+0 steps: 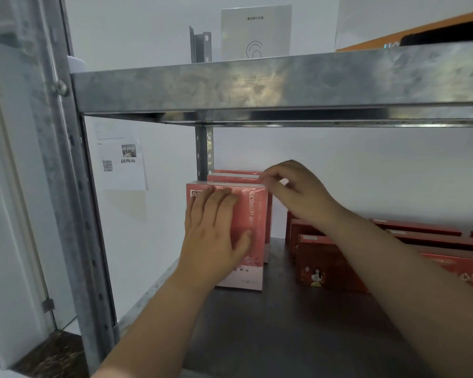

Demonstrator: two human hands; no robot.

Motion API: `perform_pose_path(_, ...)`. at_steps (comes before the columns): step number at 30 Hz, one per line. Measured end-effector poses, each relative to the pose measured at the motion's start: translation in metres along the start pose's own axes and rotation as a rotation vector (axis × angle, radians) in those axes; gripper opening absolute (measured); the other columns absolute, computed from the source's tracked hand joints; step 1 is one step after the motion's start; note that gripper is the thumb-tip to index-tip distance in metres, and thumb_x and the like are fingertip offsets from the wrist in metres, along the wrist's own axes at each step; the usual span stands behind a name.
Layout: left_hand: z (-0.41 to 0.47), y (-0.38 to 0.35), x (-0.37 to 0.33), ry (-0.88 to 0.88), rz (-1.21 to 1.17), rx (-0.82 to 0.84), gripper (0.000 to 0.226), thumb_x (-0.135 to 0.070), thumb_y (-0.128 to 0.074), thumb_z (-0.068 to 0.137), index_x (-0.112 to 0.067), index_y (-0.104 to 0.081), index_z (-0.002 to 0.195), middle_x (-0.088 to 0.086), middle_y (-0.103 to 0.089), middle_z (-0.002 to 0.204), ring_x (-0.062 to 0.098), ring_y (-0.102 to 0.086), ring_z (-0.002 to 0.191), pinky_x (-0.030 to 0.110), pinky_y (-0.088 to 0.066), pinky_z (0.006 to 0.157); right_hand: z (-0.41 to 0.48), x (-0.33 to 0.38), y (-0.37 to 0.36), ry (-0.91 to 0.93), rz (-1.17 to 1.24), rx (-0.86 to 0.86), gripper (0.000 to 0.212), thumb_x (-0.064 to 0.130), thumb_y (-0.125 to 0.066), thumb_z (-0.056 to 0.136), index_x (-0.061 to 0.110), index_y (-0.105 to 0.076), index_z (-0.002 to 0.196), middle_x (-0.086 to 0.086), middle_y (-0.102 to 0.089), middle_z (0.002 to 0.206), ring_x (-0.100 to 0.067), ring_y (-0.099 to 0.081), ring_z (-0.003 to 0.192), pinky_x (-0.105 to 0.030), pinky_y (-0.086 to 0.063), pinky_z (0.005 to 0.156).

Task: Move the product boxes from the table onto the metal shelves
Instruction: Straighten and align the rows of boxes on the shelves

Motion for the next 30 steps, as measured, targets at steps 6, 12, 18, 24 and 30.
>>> perform_pose_path(6,-0.027,0.011,-0.002,-0.08,-0.058,0.023,0.042,-0.033,-0.061,0.087,-0.015,-0.058,0.125,0.004,-0.056,0.129,0.025,-0.05,0.121,0.043,-0.045,0.104,-0.022,0.016,-0.018,-0.132,0.068,0.015,0.031,0.033,-0.071,0.092,0.029,-0.062,0.121,0.001,-0.065,0.112,-0.011,-0.062,0.102,-0.035,-0.053,0.09)
perform_pose_path(12,-0.065,0.008,0.001,0.039,0.02,0.488,0.037,-0.052,-0.04,0.089,-0.032,-0.056,0.115,-0.009,-0.058,0.114,0.016,-0.056,0.103,0.032,-0.052,0.083,-0.054,0.023,-0.037,-0.347,0.208,0.07,0.081,0.039,-0.079,0.085,0.039,-0.028,0.148,0.016,-0.061,0.12,-0.002,-0.064,0.105,-0.024,-0.055,0.088)
perform_pose_path(18,-0.091,0.006,0.009,0.104,0.049,0.712,0.043,-0.059,-0.038,0.09,-0.032,-0.057,0.118,-0.011,-0.053,0.124,0.013,-0.045,0.115,0.032,-0.045,0.096,-0.069,0.02,-0.045,-0.441,0.151,0.028,0.077,0.042,-0.078,0.085,0.034,-0.035,0.147,0.01,-0.065,0.122,-0.01,-0.066,0.108,-0.035,-0.056,0.093)
perform_pose_path(24,-0.094,0.004,0.009,0.103,0.069,0.705,0.049,-0.061,-0.033,0.088,-0.03,-0.055,0.117,-0.007,-0.05,0.124,0.017,-0.043,0.115,0.035,-0.045,0.096,-0.073,0.014,-0.047,-0.446,0.13,-0.033,0.072,0.044,-0.075,0.087,0.037,-0.038,0.148,0.016,-0.067,0.12,-0.005,-0.066,0.108,-0.037,-0.057,0.095)
perform_pose_path(30,-0.097,0.003,0.008,0.096,0.093,0.684,0.059,-0.065,-0.019,0.082,-0.03,-0.055,0.114,-0.005,-0.053,0.118,0.019,-0.046,0.108,0.033,-0.045,0.091,-0.074,0.007,-0.047,-0.441,0.113,-0.073,0.066,0.046,-0.073,0.088,0.041,-0.041,0.146,0.015,-0.069,0.12,-0.006,-0.068,0.106,-0.043,-0.058,0.094)
Point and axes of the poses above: each hand's wrist, its own z-axis towards the middle knuckle, its own y-axis out of the back of the hand, x = y × z, the point moved 2 cm from there along z, towards the middle knuckle
